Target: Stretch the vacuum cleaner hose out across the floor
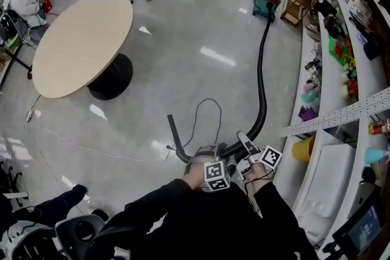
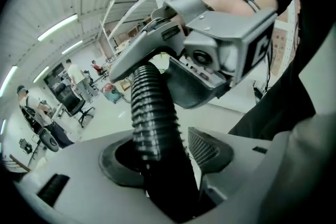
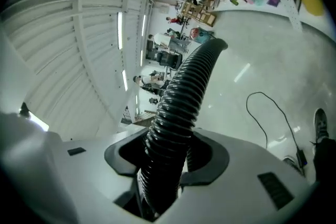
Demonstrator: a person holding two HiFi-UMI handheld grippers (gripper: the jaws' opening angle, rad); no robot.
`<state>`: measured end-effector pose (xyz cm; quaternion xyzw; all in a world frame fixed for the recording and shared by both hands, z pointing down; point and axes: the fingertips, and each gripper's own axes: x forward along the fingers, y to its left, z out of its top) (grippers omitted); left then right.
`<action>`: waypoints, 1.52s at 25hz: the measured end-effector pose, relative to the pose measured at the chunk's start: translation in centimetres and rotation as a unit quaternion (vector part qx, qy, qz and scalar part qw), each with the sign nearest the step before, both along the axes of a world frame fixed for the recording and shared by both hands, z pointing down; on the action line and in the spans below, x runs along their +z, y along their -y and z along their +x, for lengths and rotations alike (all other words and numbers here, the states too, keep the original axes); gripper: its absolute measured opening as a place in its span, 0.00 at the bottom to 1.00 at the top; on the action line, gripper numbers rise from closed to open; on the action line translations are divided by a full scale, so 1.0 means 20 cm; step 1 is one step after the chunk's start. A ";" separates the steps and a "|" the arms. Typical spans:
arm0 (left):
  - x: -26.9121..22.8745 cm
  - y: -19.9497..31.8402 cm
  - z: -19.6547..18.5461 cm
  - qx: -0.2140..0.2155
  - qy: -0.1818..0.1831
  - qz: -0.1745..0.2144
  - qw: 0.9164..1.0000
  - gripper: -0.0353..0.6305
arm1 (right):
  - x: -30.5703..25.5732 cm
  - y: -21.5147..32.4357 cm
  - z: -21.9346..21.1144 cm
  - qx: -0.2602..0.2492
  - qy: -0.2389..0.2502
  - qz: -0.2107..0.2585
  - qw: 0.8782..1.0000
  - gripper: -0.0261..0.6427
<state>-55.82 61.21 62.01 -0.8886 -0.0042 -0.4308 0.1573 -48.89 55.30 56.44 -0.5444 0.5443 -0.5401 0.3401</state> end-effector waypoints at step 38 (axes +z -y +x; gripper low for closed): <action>0.02 -1.01 -0.34 -0.159 0.028 -0.324 0.932 0.29 | 0.20 -1.48 -0.56 -0.176 0.075 0.056 0.980 0.59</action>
